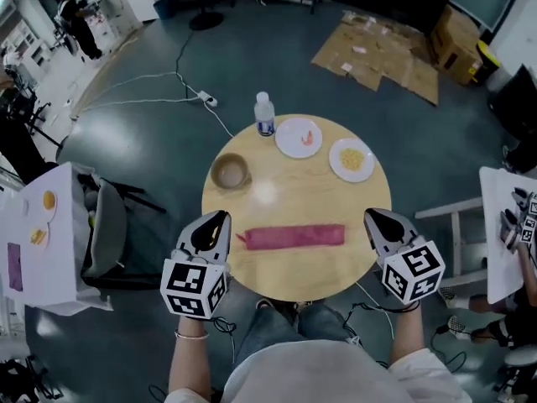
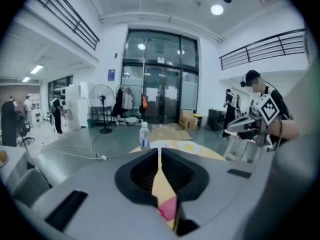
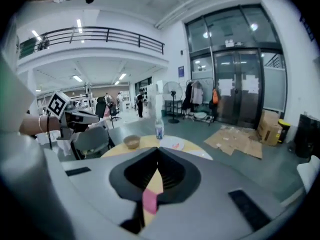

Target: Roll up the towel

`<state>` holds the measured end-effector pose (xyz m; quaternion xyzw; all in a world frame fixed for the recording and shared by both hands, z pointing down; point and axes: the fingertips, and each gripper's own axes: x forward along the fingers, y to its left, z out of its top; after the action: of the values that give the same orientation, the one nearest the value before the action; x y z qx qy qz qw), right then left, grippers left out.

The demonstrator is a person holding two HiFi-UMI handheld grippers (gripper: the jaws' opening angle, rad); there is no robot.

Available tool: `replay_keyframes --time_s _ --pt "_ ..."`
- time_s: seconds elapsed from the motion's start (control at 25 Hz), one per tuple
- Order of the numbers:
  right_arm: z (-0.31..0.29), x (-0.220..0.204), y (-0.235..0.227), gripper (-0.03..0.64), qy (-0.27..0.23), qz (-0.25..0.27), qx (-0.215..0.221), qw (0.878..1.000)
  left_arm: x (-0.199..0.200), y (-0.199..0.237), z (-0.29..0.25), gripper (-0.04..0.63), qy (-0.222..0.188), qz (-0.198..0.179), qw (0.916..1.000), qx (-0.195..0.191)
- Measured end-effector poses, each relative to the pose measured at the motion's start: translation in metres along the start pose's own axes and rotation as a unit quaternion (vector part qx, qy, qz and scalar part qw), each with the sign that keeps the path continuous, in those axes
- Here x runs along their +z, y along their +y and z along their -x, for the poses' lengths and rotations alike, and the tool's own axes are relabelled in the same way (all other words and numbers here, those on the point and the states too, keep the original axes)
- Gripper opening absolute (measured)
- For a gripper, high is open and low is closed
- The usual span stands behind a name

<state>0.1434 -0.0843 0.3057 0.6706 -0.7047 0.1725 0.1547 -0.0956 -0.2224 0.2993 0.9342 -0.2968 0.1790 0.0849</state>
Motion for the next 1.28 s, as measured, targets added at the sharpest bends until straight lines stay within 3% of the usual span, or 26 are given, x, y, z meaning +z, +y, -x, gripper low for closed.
replay_keyframes --time_s 0.16,0.28,0.4,0.48,0.8,1.28 --pt "0.035 0.039 -0.007 0.002 -0.087 -0.006 -0.060 0.994 0.049 0.008 0.032 -0.003 -0.085 0.014 0.9940 0.067" --pt "0.063 0.065 -0.019 0.002 -0.161 -0.018 -0.127 0.979 0.080 0.012 0.055 -0.005 -0.137 0.012 0.9848 0.105" --pt "0.086 0.077 -0.025 0.002 -0.215 -0.027 -0.182 0.959 0.093 0.013 0.071 -0.005 -0.166 0.007 0.9767 0.136" --pt "0.092 0.078 -0.026 0.002 -0.233 -0.029 -0.195 0.952 0.092 0.011 0.071 -0.005 -0.171 0.003 0.9748 0.142" --pt "0.095 0.070 -0.025 0.000 -0.216 -0.023 -0.222 0.951 0.082 0.006 0.069 -0.005 -0.167 0.007 0.9765 0.137" --pt "0.098 0.068 -0.024 0.000 -0.205 -0.025 -0.219 0.954 0.077 -0.003 0.069 -0.005 -0.156 0.008 0.9794 0.128"
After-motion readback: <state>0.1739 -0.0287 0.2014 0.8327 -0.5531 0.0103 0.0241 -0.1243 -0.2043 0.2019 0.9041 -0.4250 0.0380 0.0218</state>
